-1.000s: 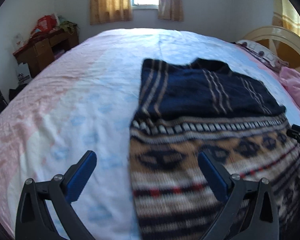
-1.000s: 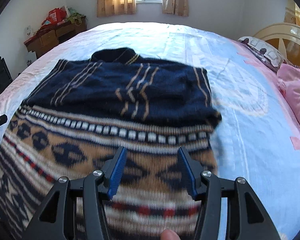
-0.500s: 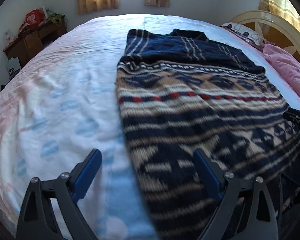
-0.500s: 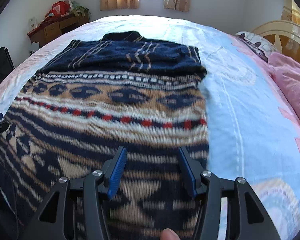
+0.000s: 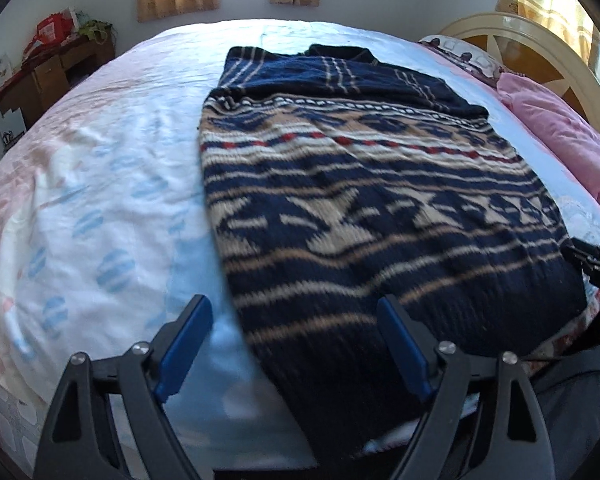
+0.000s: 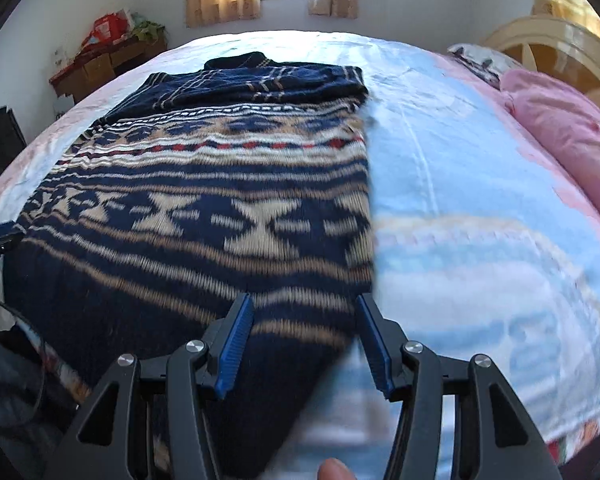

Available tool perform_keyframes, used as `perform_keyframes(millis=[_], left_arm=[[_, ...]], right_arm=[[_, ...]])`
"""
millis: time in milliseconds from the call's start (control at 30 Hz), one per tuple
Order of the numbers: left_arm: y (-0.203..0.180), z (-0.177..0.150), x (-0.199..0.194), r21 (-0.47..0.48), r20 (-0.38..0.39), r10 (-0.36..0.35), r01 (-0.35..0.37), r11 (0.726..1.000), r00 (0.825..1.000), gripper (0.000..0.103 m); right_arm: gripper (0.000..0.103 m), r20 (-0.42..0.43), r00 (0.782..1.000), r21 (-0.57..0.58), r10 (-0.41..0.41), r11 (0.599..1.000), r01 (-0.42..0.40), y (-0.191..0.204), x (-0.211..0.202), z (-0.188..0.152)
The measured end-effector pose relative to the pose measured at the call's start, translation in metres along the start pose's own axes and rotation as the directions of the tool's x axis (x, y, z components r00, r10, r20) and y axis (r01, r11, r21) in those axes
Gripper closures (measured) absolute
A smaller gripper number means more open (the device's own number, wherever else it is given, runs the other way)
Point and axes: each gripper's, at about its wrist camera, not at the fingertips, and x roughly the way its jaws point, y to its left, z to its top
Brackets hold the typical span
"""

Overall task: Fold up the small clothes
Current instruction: 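Close both grippers on the patterned hem of the navy sweater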

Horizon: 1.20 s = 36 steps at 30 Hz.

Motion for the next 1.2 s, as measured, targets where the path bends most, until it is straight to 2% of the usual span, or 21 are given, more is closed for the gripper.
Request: perform_keyframes(millis=[233,400,567,633,700,800,867,933,1000,1067,1133,1167,1200], left_arm=[[-0.009,-0.014,-0.012,0.004,-0.022,-0.046,0.046,0.999,0.999,0.023],[-0.007,-0.021,-0.015,-0.019,-0.053,-0.099,0.098,0.995,0.994,0.028],[-0.001,-0.027,-0.007,-0.07,-0.084,-0.151,0.146,0.987,0.985,0.029],[-0.001,-0.029,-0.005,-0.082,-0.094,-0.17,0.163,0.983,0.981,0.029],[-0.001,-0.029,-0.006,-0.083,-0.09,-0.177,0.169,0.982,0.98,0.031],[0.004,-0.028,-0.008,-0.094,-0.091,-0.175,0.167,0.981,0.98,0.039],[0.006,-0.028,-0.007,-0.095,-0.099,-0.17,0.161,0.982,0.98,0.043],[0.006,-0.029,-0.006,-0.087,-0.107,-0.167,0.158,0.984,0.98,0.043],[0.002,-0.03,-0.003,-0.083,-0.131,-0.179,0.17,0.982,0.975,0.043],[0.002,-0.034,0.006,-0.115,-0.181,-0.24,0.221,0.968,0.954,0.043],[0.004,-0.036,0.007,-0.128,-0.174,-0.255,0.235,0.964,0.951,0.043],[0.006,-0.035,0.005,-0.133,-0.165,-0.261,0.241,0.961,0.951,0.046],[0.009,-0.034,0.004,-0.141,-0.158,-0.265,0.244,0.959,0.951,0.055]], right_arm=[[0.05,-0.016,0.996,0.096,0.087,0.992,-0.085,-0.009,-0.017,-0.025],[0.059,-0.044,0.988,0.121,0.149,0.982,-0.143,-0.009,-0.019,-0.032],[0.063,-0.055,0.981,0.138,0.187,0.974,-0.178,-0.011,-0.021,-0.042],[0.069,-0.049,0.98,0.152,0.195,0.971,-0.186,-0.011,-0.019,-0.041],[0.075,-0.041,0.976,0.153,0.213,0.967,-0.205,-0.008,-0.016,-0.039],[0.076,-0.035,0.974,0.126,0.223,0.968,-0.218,-0.002,-0.016,-0.038],[0.077,-0.028,0.973,0.146,0.227,0.964,-0.221,-0.008,-0.018,-0.038],[0.077,-0.027,0.974,0.17,0.227,0.961,-0.219,-0.015,-0.018,-0.04],[0.077,-0.029,0.971,0.183,0.238,0.956,-0.229,-0.017,-0.016,-0.041],[0.076,-0.03,0.975,0.153,0.222,0.965,-0.215,-0.01,-0.016,-0.04],[0.076,-0.027,0.974,0.134,0.224,0.967,-0.218,-0.008,-0.017,-0.041],[0.077,-0.028,0.972,0.143,0.233,0.963,-0.227,-0.009,-0.016,-0.042],[0.081,-0.021,0.97,0.152,0.244,0.959,-0.238,-0.011,-0.016,-0.042]])
